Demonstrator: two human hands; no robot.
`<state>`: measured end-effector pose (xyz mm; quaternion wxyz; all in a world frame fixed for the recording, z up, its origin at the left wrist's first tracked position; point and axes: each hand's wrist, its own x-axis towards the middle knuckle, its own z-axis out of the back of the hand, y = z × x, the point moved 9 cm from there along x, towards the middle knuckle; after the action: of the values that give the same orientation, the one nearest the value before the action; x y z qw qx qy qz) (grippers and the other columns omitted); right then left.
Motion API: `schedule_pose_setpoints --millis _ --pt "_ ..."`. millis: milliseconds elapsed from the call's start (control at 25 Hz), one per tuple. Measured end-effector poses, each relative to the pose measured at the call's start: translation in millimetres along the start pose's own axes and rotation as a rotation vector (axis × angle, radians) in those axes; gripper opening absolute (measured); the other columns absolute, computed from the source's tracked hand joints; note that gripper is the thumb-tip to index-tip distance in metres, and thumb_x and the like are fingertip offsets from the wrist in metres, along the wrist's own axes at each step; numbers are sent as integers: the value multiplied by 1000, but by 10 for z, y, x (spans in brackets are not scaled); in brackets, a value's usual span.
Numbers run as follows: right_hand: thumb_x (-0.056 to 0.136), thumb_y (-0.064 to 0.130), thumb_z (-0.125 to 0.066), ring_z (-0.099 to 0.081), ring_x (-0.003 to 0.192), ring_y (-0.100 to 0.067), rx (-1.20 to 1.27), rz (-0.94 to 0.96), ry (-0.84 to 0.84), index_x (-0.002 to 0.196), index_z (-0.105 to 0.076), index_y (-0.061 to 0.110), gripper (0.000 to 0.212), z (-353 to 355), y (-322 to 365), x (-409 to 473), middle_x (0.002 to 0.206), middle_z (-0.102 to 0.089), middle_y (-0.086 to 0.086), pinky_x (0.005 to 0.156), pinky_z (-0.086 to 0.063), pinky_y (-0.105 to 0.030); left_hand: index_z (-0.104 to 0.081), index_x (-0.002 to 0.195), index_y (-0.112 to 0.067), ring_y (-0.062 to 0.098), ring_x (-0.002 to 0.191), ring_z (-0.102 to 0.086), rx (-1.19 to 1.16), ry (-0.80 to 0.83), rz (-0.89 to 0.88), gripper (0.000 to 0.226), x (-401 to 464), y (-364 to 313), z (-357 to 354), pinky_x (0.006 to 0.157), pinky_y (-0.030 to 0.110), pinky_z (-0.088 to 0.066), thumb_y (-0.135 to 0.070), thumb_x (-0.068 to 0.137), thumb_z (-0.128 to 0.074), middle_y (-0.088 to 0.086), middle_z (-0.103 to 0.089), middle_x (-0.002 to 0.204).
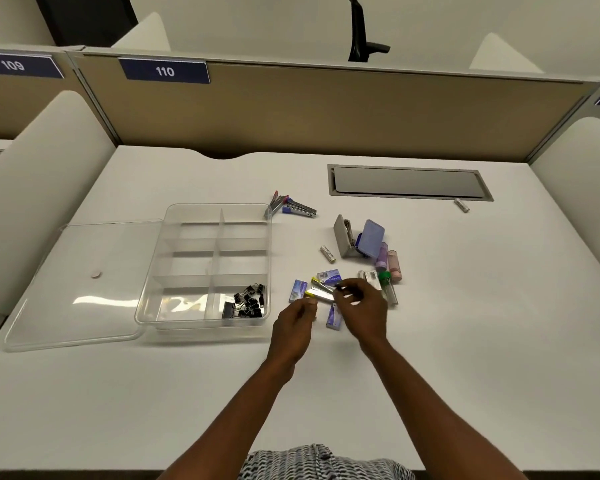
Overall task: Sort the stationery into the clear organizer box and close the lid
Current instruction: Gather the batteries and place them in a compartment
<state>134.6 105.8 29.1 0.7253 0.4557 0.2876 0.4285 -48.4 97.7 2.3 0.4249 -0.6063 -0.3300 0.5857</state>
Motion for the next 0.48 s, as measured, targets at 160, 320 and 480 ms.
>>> schedule_pose_setpoints --millis 160,320,480 --pt "80 24 -79 -69 79 -5 129 -46 175 102 -74 28 23 -294 42 -343 85 -75 11 73 -58 -27 -69 112 -41 3 109 -65 6 16 -67 23 -28 -148 10 98 30 -51 -26 97 -58 -15 -72 111" --pt "81 25 -79 -70 82 -8 236 -66 219 105 -71 34 27 -421 162 -456 87 -75 9 71 -57 -21 -72 113 -35 7 107 -67 -25 -37 -125 27 -86 -233 192 95 32 -53 -18 98 -57 -14 -74 109" --pt "84 19 -76 -72 92 -11 306 -84 328 114 -70 31 33 -584 273 -531 96 -76 6 77 -58 -27 -72 106 -39 2 97 -70 -16 -111 -145 30 -135 -290 448 81 21 -56 -16 100 -54 -16 -74 102"
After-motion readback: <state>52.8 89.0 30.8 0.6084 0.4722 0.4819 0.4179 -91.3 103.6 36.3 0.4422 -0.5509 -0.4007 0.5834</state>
